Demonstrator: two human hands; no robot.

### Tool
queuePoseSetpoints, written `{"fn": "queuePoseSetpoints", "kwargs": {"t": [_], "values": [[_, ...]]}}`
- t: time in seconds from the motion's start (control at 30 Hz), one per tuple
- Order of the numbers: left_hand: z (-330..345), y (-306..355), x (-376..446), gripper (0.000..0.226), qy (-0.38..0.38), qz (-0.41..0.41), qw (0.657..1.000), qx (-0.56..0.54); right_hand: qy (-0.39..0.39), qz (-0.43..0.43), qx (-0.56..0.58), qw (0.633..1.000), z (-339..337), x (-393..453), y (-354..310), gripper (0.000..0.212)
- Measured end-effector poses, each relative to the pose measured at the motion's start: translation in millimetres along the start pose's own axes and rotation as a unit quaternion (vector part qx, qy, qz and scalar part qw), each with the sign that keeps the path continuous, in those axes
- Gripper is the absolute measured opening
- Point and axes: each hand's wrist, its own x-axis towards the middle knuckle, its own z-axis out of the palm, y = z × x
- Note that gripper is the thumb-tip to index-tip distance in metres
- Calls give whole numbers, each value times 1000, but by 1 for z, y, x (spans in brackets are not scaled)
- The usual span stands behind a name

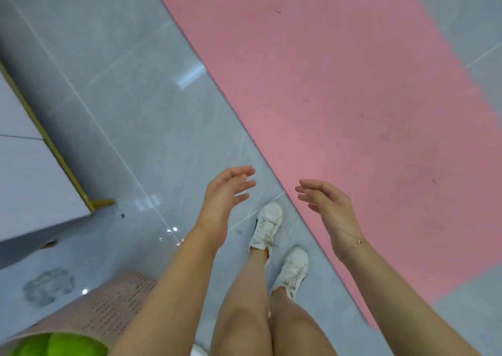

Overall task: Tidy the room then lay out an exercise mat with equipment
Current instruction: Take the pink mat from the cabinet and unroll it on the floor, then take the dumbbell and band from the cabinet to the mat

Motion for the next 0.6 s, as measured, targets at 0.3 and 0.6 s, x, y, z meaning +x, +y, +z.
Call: {"fn": "queuePoseSetpoints", "kwargs": {"t": [0.3, 0.6], "values": [[-34, 126, -229, 20, 7, 88, 994, -64, -83, -67, -28, 994, -7, -210, -148, 26], [-87, 187, -397, 22, 55, 189, 970, -142, -166, -141, -44, 975, 34, -360, -230, 24]]}}
